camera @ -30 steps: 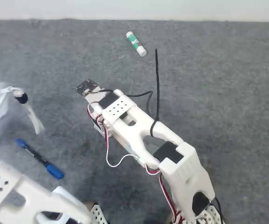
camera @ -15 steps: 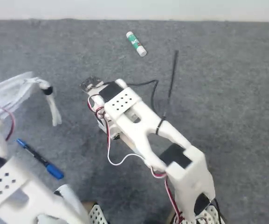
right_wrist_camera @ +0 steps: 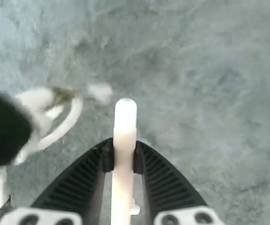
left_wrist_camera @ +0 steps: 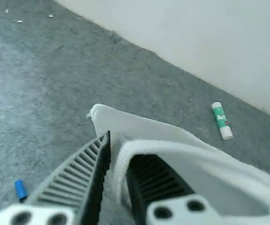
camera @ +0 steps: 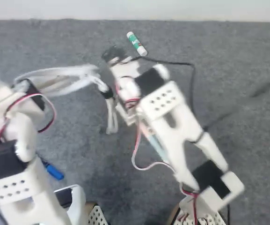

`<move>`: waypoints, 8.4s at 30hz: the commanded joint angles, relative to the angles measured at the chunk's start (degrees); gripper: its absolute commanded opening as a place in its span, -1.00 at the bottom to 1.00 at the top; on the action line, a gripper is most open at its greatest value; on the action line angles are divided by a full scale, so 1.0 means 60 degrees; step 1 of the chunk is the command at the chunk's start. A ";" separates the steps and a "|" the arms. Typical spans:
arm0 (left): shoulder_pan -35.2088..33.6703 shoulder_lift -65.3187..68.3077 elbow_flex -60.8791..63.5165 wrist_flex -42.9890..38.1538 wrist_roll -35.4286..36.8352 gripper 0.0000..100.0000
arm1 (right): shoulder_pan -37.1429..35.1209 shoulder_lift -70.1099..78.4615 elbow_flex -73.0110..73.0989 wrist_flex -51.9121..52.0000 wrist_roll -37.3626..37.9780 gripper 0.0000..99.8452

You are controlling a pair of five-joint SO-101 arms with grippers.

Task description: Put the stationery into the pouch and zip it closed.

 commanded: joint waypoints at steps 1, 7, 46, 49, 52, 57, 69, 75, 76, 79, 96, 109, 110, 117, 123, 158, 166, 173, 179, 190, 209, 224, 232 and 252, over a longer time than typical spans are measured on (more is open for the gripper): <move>0.0747 -0.0059 0.0315 -0.0249 -0.0103 -0.98 | 0.0315 -0.1443 0.0190 0.0359 -0.0015 -0.99; 0.1231 -0.0073 0.0769 -0.0352 -0.0103 -0.98 | 0.0330 -0.3084 0.1011 0.0286 -0.0015 -0.99; 0.1216 -0.0059 0.2044 -0.0835 -0.0689 -0.98 | -0.1355 -0.7846 0.2945 -0.2190 -0.2447 -0.99; 0.1216 -0.0059 0.2044 -0.0835 -0.0689 -0.98 | -0.1531 -0.7875 0.2945 -0.2469 -0.2462 -0.99; 0.1216 -0.0059 0.2059 -0.0821 -0.0689 -0.98 | -0.1604 -0.7875 0.2945 -0.2967 -0.2462 -0.99; 0.1216 -0.0059 0.2132 -0.0835 -0.0689 -0.98 | -0.1604 -0.7875 0.2945 -0.4139 -0.2462 -0.99; 0.1216 -0.0059 0.2190 -0.0835 -0.0689 -0.98 | -0.1604 -0.7788 0.2945 -0.6703 -0.2462 -0.99; 0.1216 -0.0059 0.2190 -0.0835 -0.0703 -0.98 | -0.1604 -0.7773 0.3897 -0.8930 -0.2462 -0.99; 0.1216 -0.0059 0.2190 -0.0835 -0.0703 -0.98 | -0.1604 -0.7773 0.4220 -0.9429 -0.2462 -0.99; 0.1216 -0.0059 0.2190 -0.0835 -0.0703 -0.98 | -0.1604 -0.7788 0.5304 -1.1172 -0.2462 -0.99; 0.1216 -0.0059 0.2190 -0.0835 -0.0703 -0.98 | -0.1560 -0.7773 0.7912 -1.5846 -0.2403 -0.99; 0.1216 -0.0059 0.2205 -0.0835 -0.0703 -0.98 | -0.1443 -0.6630 0.8088 -1.6886 -0.2403 -0.99; 0.1216 -0.0059 0.2205 -0.0835 -0.0703 -0.98 | -0.1341 -0.6484 0.8088 -1.7048 -0.2403 -0.99; 0.1216 -0.0059 0.2205 -0.0835 -0.0703 -0.98 | -0.1179 -0.5883 0.8103 -1.7238 -0.2403 -0.99; 0.1216 -0.0059 0.2205 -0.0835 -0.0703 -0.98 | -0.1194 -0.5853 0.8161 -1.7223 -0.2403 -0.99; 0.1216 -0.0059 0.2337 -0.0850 -0.0703 -0.98 | -0.3304 -0.7495 1.2249 -1.7209 -0.0117 -0.98; 0.1216 -0.0059 0.2337 -0.0850 -0.0703 -0.98 | -0.3656 -0.7700 1.2440 -1.6388 0.0806 -0.54; 0.1216 -0.0059 0.2352 -0.0850 -0.0718 -0.98 | -0.4183 -0.8623 1.2440 -1.5319 0.0923 -0.60; 0.1216 -0.0073 0.2352 -0.0850 -0.0718 -0.98 | -0.4227 -0.9150 1.2454 -1.4777 0.0894 -0.66; 0.0161 -0.0073 0.1223 -0.0879 -0.0703 -0.98 | -0.4476 -1.0542 1.2454 -1.3282 0.0894 -0.67; -0.4352 -0.0088 0.0212 -0.0762 0.0234 -0.98 | -0.5370 -0.7216 1.2220 -1.4161 0.0864 -0.66; -0.6608 -0.0088 0.0212 -0.0850 0.0791 -0.98 | -0.5780 -0.4125 1.1546 -1.5875 0.0864 -0.66; -0.7766 -0.0059 0.0256 -0.1026 0.0791 -0.98 | -0.5780 -0.1956 0.9993 -1.5875 0.0850 -0.66; -0.9905 -0.0015 0.0271 -0.1509 0.0791 -0.98 | -0.6117 0.1897 0.6491 -1.5861 0.0864 -0.66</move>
